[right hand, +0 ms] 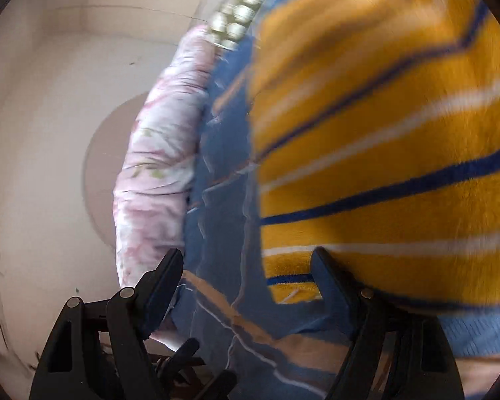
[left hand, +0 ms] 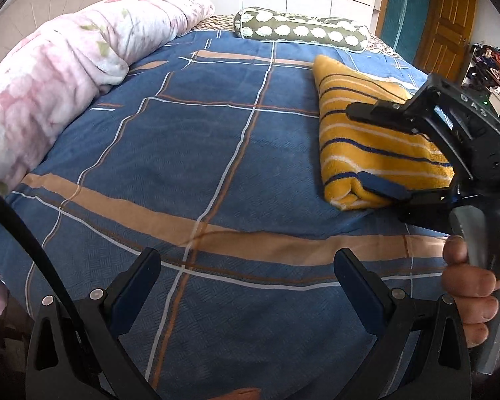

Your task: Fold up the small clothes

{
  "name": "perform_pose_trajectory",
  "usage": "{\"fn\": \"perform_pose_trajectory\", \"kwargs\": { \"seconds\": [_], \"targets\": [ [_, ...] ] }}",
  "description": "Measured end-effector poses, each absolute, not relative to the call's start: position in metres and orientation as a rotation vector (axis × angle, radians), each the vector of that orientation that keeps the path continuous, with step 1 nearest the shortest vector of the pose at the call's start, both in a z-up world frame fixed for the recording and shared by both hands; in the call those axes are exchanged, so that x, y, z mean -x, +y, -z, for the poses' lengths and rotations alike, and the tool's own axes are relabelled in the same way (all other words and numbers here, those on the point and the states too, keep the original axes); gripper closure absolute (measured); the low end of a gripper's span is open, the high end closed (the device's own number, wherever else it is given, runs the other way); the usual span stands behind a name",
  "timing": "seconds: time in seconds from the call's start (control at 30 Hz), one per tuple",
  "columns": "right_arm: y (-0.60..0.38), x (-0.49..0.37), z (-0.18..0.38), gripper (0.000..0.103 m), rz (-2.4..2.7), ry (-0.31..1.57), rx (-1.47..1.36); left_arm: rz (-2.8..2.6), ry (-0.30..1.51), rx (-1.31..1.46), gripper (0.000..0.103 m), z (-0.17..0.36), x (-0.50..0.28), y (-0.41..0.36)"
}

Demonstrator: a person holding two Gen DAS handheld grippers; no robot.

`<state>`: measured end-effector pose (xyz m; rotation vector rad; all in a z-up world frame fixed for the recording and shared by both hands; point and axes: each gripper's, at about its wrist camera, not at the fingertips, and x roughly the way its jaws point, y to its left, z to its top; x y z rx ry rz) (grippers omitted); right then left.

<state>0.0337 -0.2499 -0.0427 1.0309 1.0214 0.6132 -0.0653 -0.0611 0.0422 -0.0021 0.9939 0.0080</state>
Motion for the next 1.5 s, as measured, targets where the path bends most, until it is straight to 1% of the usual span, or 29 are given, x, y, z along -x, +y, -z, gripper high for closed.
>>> {"fn": "perform_pose_trajectory", "kwargs": {
  "seconds": [0.07, 0.17, 0.23, 0.3, 0.33, 0.4, 0.5, 0.57, 0.7, 0.77, 0.93, 1.1, 1.27, 1.5],
  "targets": [
    [-0.249, -0.032, 0.033, 0.019, -0.627, 1.017, -1.028, -0.011, 0.996, 0.004, 0.000, -0.040, 0.065, -0.061],
    [-0.249, -0.029, 0.018, 0.018, -0.699, 0.945, -1.070, -0.010, 1.003, 0.004, 0.000, -0.038, 0.065, -0.064],
    [-0.243, -0.033, 0.020, 0.016, -0.681, 0.968, -1.058, -0.012, 1.008, -0.009, 0.000, -0.036, 0.066, -0.066],
    [-0.234, -0.040, 0.033, 0.016, -0.643, 1.033, -1.017, -0.014, 1.006, -0.022, 0.000, -0.037, 0.068, -0.068],
    [-0.235, -0.040, 0.035, 0.019, -0.639, 1.034, -1.009, -0.014, 1.004, -0.024, 0.000, -0.039, 0.070, -0.068],
    [-0.244, -0.031, 0.024, 0.019, -0.633, 1.004, -1.011, -0.011, 0.996, -0.027, 0.000, -0.042, 0.072, -0.068],
    [-0.266, -0.001, -0.009, 0.018, -0.562, 0.937, -0.862, -0.002, 0.984, -0.041, 0.000, -0.045, 0.074, -0.071],
    [-0.282, 0.022, -0.028, 0.017, -0.443, 0.913, -0.703, 0.006, 0.973, -0.050, 0.000, -0.047, 0.077, -0.076],
    [-0.306, 0.067, -0.046, 0.017, -0.158, 0.917, -0.389, 0.034, 0.972, -0.072, 0.000, -0.047, 0.082, -0.089],
    [-0.321, 0.087, -0.045, 0.017, -0.059, 0.920, -0.308, 0.049, 0.966, -0.091, 0.000, -0.048, 0.084, -0.096],
    [-0.339, 0.123, -0.030, 0.017, 0.112, 0.923, -0.213, 0.089, 0.962, -0.136, 0.000, -0.050, 0.092, -0.115],
    [-0.335, 0.128, -0.018, 0.017, 0.177, 0.925, -0.154, 0.108, 0.949, -0.159, 0.000, -0.055, 0.099, -0.122],
    [-0.320, 0.133, -0.017, 0.017, 0.174, 0.920, -0.073, 0.111, 0.945, -0.160, 0.000, -0.056, 0.100, -0.123],
    [-0.306, 0.132, -0.019, 0.016, 0.171, 0.908, -0.042, 0.108, 0.934, -0.151, 0.000, -0.056, 0.101, -0.117]
  ]
}}
